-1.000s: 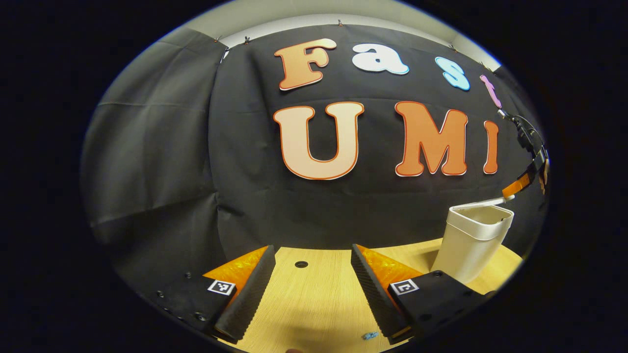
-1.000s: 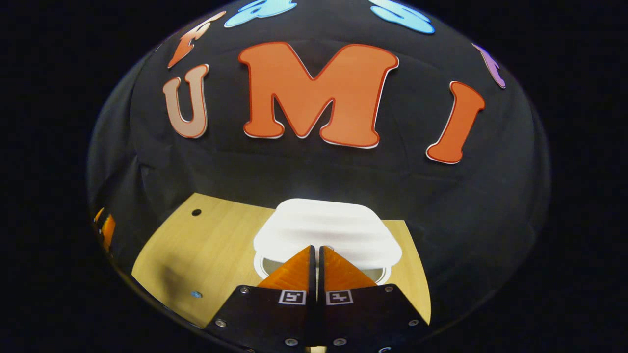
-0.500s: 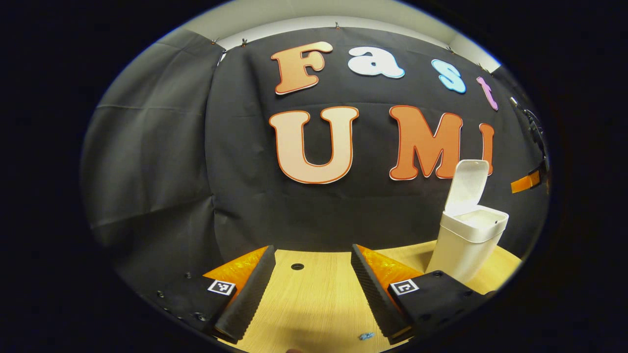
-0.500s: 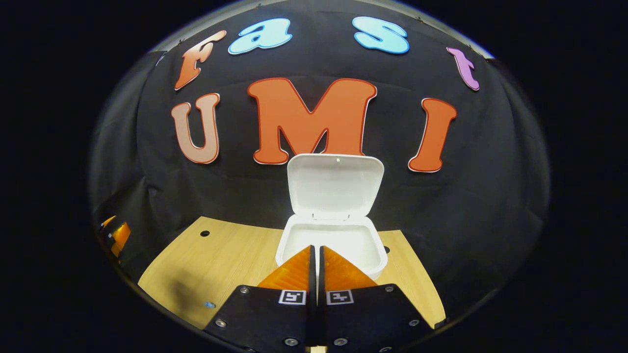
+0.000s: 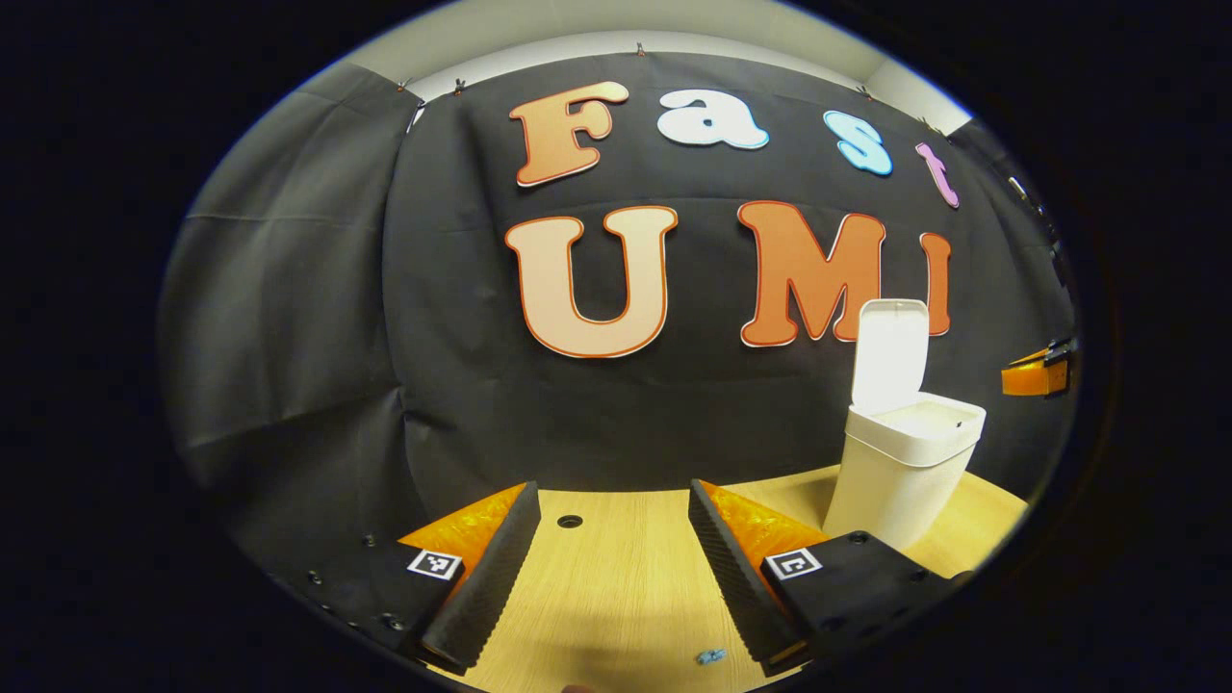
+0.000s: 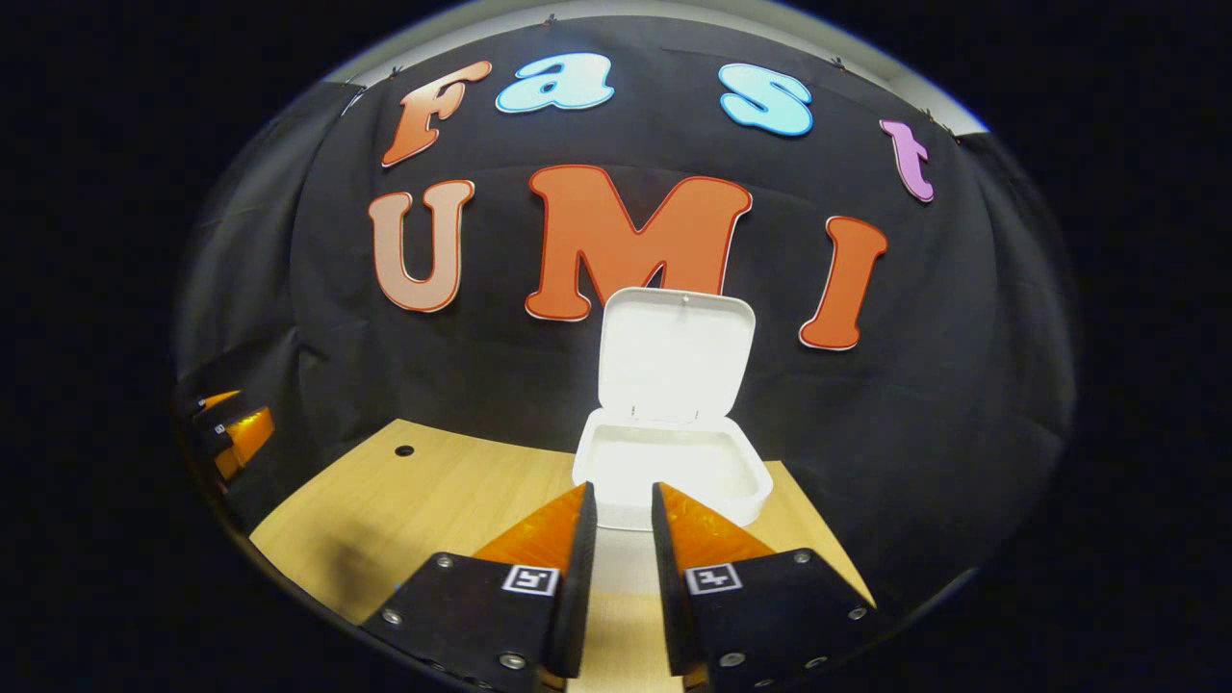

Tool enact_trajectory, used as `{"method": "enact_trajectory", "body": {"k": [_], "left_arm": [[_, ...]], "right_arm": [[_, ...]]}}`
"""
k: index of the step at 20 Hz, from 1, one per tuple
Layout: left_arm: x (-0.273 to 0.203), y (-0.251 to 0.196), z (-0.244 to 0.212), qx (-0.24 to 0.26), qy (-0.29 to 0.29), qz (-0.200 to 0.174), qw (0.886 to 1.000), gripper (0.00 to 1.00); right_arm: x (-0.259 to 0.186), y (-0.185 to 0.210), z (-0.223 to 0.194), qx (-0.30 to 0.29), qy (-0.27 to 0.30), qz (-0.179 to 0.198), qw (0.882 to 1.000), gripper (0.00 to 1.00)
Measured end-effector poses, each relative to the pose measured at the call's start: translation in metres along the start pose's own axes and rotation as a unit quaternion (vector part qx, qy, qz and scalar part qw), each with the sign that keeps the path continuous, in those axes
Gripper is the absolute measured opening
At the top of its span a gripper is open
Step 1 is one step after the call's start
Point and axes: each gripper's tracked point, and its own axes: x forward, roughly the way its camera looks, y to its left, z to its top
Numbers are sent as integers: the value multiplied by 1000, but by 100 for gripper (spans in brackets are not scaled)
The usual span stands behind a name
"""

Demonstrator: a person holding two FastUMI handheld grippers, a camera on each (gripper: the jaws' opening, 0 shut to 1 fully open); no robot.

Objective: Press the lid of the desktop garbage bin to open it, pick up the crumpled paper on the desktop and throw it into the bin, then pick up the pop can on the desktop and drop it into the bin, and finally close the garbage bin lid.

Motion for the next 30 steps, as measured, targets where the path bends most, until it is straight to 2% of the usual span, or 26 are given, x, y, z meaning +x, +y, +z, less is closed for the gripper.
{"method": "enact_trajectory", "body": {"k": [1,2,4,6,8,20,30], "left_arm": [[-1,-3,-3,0,1,-3,1000,99],[-1,-5,-7,0,3,-4,1000,99],[-1,-7,-13,1,9,-6,1000,99],[-2,-12,-26,-2,19,-12,1000,99],[-2,-19,-40,-4,31,-18,999,99],[-2,-69,-138,-2,112,-68,991,100],[-9,-102,-239,14,204,-96,974,99]], "right_arm": [[-1,5,-3,13,1,8,1000,41],[-2,9,-5,26,2,15,1000,53],[-3,14,-9,41,5,22,999,67],[-4,12,-13,42,7,16,999,89],[-4,10,-16,47,9,12,999,98],[-5,-11,-44,27,44,-18,998,98],[-2,-25,-73,26,88,-31,995,98]]}}
